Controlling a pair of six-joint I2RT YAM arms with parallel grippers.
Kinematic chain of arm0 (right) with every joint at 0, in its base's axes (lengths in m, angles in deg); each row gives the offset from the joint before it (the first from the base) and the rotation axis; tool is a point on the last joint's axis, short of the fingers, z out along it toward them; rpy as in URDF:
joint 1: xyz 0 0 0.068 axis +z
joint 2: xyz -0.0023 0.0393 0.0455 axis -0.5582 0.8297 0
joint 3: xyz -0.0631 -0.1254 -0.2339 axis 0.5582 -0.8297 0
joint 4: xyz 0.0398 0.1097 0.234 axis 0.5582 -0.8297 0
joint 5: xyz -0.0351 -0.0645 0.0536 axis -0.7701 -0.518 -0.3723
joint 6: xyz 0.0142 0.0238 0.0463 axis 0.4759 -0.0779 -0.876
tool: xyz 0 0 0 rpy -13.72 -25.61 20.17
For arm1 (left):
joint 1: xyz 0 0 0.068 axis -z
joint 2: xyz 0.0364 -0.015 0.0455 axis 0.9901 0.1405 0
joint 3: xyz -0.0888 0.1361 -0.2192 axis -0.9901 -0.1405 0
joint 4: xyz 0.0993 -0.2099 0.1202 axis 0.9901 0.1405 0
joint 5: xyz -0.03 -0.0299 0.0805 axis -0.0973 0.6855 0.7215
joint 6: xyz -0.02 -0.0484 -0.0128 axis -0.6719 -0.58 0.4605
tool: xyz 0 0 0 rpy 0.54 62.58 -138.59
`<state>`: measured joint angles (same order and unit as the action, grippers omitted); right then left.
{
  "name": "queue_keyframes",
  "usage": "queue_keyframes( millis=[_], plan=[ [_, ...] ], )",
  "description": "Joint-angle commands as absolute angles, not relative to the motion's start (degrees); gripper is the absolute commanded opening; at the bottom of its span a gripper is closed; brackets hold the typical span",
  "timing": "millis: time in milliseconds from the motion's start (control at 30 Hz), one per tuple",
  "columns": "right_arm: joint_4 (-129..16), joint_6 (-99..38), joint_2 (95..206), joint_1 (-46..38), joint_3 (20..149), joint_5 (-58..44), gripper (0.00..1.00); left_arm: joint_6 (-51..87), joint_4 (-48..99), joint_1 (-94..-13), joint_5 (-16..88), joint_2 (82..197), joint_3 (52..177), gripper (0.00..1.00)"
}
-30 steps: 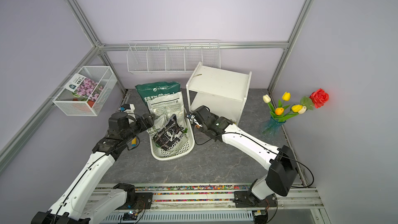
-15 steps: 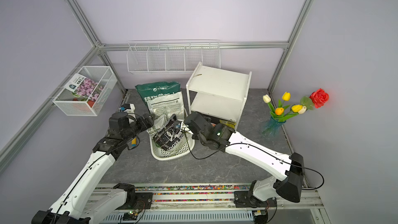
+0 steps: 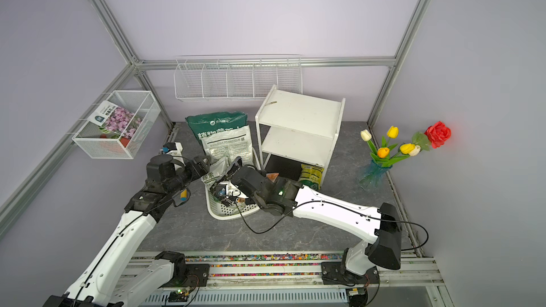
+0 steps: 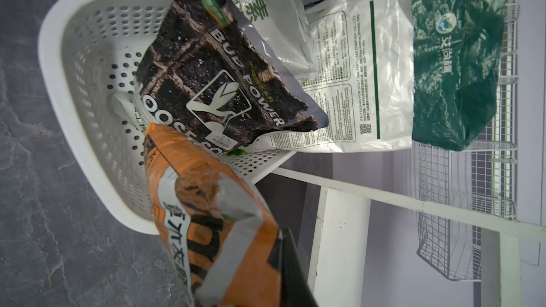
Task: Take down the fertilizer bag from the shelf
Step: Pick up the fertilizer bag from the shelf, then place the fertilizer bag in the storage box.
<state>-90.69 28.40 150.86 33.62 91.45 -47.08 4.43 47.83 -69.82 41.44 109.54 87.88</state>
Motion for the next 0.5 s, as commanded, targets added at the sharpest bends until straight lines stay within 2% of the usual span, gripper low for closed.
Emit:
queue_keyframes(
  millis=[0,467],
  plan=[
    [-82.5,28.3,151.8,34.6,95.8,-45.2,0.0,5.3,47.7,-70.2,42.1,109.2,86.9,0.87],
    [-83.4,23.2,161.9,35.4,99.8,-38.8,0.0,5.0,47.2,-72.1,42.1,108.5,86.7,0.87]
  ],
)
